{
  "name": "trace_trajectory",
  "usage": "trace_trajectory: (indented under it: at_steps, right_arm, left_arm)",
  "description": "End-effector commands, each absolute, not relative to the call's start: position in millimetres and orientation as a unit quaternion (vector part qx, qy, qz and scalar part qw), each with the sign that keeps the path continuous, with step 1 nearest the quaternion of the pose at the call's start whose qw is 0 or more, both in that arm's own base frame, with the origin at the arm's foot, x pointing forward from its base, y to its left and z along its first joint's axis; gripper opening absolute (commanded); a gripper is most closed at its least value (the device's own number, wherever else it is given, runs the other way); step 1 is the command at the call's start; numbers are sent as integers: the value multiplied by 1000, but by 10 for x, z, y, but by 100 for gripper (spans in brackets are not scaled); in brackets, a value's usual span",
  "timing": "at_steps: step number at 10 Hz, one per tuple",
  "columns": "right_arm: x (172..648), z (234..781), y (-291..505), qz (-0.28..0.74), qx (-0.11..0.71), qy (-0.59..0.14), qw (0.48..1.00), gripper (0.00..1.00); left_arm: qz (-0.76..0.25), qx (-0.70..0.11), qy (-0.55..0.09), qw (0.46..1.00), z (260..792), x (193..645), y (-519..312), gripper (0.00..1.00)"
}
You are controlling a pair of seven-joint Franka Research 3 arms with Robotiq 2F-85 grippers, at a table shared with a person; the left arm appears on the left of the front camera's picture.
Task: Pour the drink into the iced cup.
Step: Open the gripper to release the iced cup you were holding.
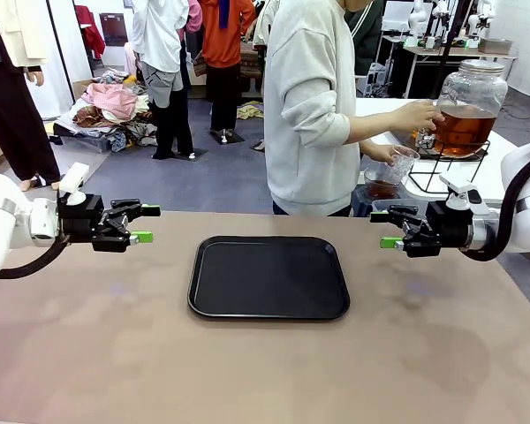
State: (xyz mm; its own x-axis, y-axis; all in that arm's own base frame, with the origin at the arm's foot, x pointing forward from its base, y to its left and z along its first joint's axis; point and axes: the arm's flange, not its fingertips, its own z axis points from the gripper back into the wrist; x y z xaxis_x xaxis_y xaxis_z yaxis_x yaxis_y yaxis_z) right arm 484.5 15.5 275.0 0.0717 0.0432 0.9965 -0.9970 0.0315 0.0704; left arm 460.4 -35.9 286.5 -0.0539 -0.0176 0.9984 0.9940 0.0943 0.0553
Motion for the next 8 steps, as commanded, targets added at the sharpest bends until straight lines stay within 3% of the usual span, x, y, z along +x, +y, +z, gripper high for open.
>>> trace_trajectory:
  at_steps: [1,8]
  right_arm:
    - [4853,2775,162,488,496,-479,535,100]
    - [4853,2775,162,488,496,-479,535,100]
  left_arm:
    - [-492,-456,-537,511,2876,4618,-371,100]
    - [-492,-456,-537,511,2876,4618,-371,100]
